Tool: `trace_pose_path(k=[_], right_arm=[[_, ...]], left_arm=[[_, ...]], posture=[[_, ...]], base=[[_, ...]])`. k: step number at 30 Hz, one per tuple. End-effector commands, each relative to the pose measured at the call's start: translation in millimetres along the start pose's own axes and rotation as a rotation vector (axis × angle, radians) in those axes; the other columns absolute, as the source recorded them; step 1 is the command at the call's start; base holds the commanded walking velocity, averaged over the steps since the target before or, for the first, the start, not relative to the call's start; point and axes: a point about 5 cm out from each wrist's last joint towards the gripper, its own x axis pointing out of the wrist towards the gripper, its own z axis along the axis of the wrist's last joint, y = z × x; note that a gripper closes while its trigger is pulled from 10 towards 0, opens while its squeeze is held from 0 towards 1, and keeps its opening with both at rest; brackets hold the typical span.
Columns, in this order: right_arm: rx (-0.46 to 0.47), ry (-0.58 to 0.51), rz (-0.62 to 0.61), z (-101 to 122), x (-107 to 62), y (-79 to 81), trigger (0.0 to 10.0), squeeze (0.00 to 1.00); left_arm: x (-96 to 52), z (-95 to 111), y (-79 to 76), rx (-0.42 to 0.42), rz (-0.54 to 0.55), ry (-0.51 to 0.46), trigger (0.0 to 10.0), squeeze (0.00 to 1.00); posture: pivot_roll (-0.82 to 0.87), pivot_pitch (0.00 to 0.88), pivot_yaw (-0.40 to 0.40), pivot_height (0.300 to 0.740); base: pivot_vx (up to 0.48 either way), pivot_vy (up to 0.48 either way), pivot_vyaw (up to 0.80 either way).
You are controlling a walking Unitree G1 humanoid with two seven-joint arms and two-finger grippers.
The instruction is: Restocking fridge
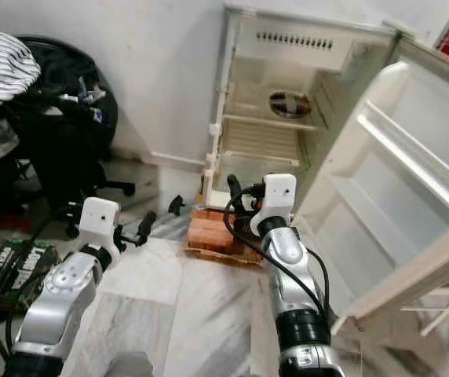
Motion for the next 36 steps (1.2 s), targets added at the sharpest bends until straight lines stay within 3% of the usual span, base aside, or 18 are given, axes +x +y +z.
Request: trace_pose_path(k=[1,9,17,29,36], right_arm=[[0.005,-0.019,-0.011,5,2.9,-1.7,10.0,0.00],[-0.014,0.034,-0.008,-1,-1.2,-6.4,10.0,0.00],[0.004,0.089,-0.052,-13,-24.9,-22.3,10.0,0.00],[0.019,0.101,-0.026,-10,-19.7,-14.2,10.0,0.00],[0.056,0.163,0.063,-17,-22.8,-8.8,10.0,0.00]], left_arm=[[-0.6,4,2.0,0.025,-0.007,-0.012,10.0,0.00],[-1.2,2,-1.4,0.034,-0.008,0.001,10.0,0.00],[-6.6,-5,-8.7,0.034,-0.047,0.034,10.0,0.00],[-6.2,-4,-15.1,0.062,-0.092,0.049,10.0,0.00],[-8.6,-5,-16.8,0.061,-0.109,0.043,10.0,0.00]], posture=[[0.13,0.068,-0.053,0.740],[0.14,0.074,-0.059,0.740],[0.12,0.086,-0.061,0.740],[0.13,0.089,-0.062,0.740],[0.12,0.092,-0.064,0.740]], base=[[0.461,0.000,0.00],[0.243,-0.293,0.00],[0.000,-0.480,0.00],[0.000,-0.480,0.00],[0.000,-0.480,0.00]])
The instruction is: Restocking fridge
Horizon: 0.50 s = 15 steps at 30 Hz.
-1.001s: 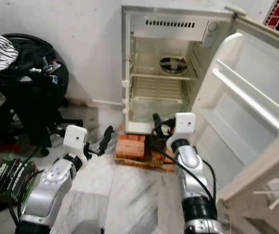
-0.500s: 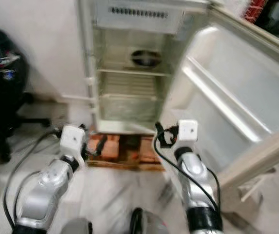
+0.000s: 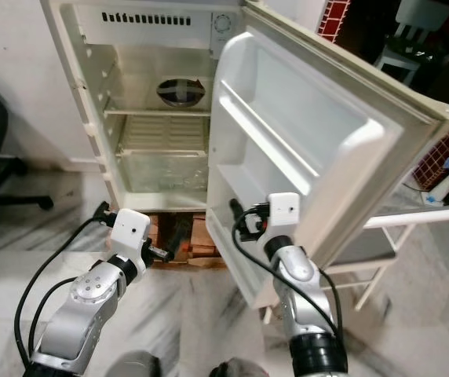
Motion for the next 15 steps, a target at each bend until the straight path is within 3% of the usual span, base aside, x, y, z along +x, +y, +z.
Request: trace_pose_path(k=[1,3,4,8,10,12,15], right_arm=[[0.004,0.010,-0.043,2,-4.9,-15.3,10.0,0.00],[0.023,0.041,0.002,-1,-5.1,-12.8,10.0,0.00],[0.044,0.070,0.084,-3,-7.3,-8.6,10.0,0.00],[0.084,0.161,0.281,-9,-18.7,-2.8,10.0,0.00],[0.082,0.214,0.330,-13,-23.7,-4.1,10.0,0.00],[0.019,0.330,0.417,-23,-35.8,-15.0,10.0,0.00],[-0.014,0.366,0.421,-26,-38.9,-23.6,10.0,0.00]], left_arm=[[1.6,7,-3.3,0.000,-0.014,-0.027,10.0,0.00],[2.0,8,-3.5,-0.006,-0.015,-0.038,10.0,0.00],[1.8,11,-3.3,-0.042,-0.017,-0.052,10.0,0.00],[1.5,12,-1.9,-0.032,-0.018,-0.057,10.0,0.00],[1.3,12,-1.9,-0.034,-0.020,-0.057,10.0,0.00],[1.0,12,-1.7,-0.023,-0.020,-0.056,10.0,0.00],[0.9,12,-1.6,-0.019,-0.018,-0.055,10.0,0.00]], posture=[[0.12,0.092,-0.064,0.740],[0.12,0.092,-0.063,0.740],[0.12,0.093,-0.060,0.740],[0.12,0.095,-0.058,0.740],[0.12,0.095,-0.058,0.740],[0.12,0.098,-0.058,0.740],[0.12,0.099,-0.058,0.740]], base=[[0.000,-0.480,0.00],[0.000,-0.480,0.00],[0.000,0.000,0.00],[0.000,0.000,0.00],[0.000,0.000,0.00],[0.000,0.000,0.00],[0.000,0.000,0.00]])
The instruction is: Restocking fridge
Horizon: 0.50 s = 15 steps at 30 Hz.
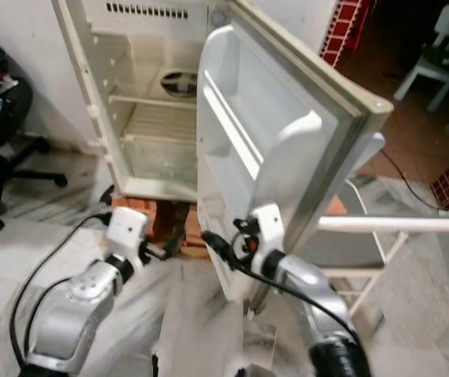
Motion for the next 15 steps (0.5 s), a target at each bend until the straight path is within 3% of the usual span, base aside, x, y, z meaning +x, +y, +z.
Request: trace_pose_path(k=[1,3,7,15], right_arm=[[-0.044,0.012,-0.015,5,1.5,-5.8,10.0,0.00],[-0.047,0.028,-0.097,6,-1.3,-18.9,10.0,0.00],[-0.047,0.023,-0.129,8,-2.2,-22.7,10.0,0.00],[-0.085,0.036,-0.057,8,0.3,-17.6,10.0,0.00]], left_arm=[[0.1,3,-1.7,0.006,-0.002,-0.012,10.0,0.00],[0.0,2,-2.1,0.010,0.004,-0.008,10.0,0.00],[0.1,1,-2.5,0.010,0.001,-0.001,10.0,0.00],[1.0,2,-1.9,0.026,-0.008,-0.002,10.0,0.00]], posture=[[0.12,0.099,-0.058,0.740],[0.12,0.099,-0.058,0.740],[0.12,0.098,-0.056,0.740],[0.12,0.094,-0.053,0.740]], base=[[0.000,0.000,0.00],[0.000,-0.334,0.00],[0.000,-0.390,0.00],[0.000,-0.412,0.00]])
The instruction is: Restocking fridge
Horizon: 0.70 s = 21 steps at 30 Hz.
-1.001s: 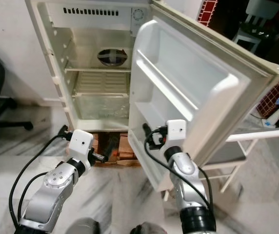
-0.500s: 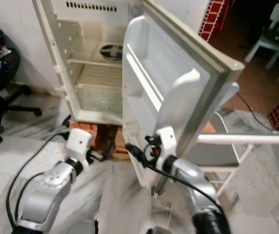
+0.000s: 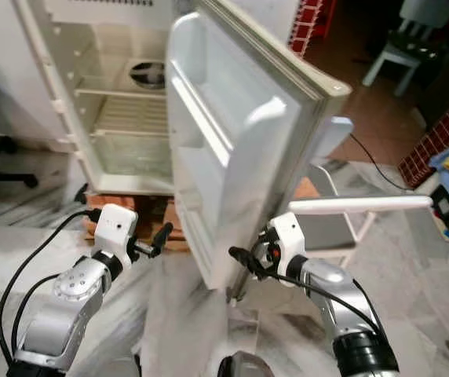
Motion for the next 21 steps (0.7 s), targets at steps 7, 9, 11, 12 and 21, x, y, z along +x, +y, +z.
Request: trace_pose_path(k=[7,9,11,12,21], right_arm=[[-0.041,0.008,0.001,3,2.4,-4.3,10.0,0.00],[-0.046,0.010,-0.008,3,2.5,-5.9,10.0,0.00],[-0.053,-0.001,-0.020,5,3.4,-8.2,10.0,0.00],[-0.053,-0.001,-0.020,5,3.4,-8.2,10.0,0.00],[-0.083,-0.271,-0.216,52,5.8,-23.1,10.0,0.00]], left_arm=[[0.3,3,-0.6,-0.004,0.006,-0.017,10.0,0.00],[0.2,3,-0.6,-0.003,0.005,-0.016,10.0,0.00],[-0.2,2,0.2,0.001,0.014,-0.012,10.0,0.00],[-0.2,2,0.2,0.001,0.014,-0.012,10.0,0.00],[-16.8,-23,45.4,-0.124,0.407,0.135,10.0,0.00]], posture=[[0.12,0.090,-0.056,0.740],[0.13,0.090,-0.056,0.740],[0.12,0.089,-0.055,0.740],[0.12,0.089,-0.055,0.740],[0.13,0.096,-0.047,0.740]], base=[[0.000,-0.207,0.00],[0.000,0.000,0.00],[0.000,0.000,0.00],[0.000,0.000,0.00],[0.000,0.000,0.00]])
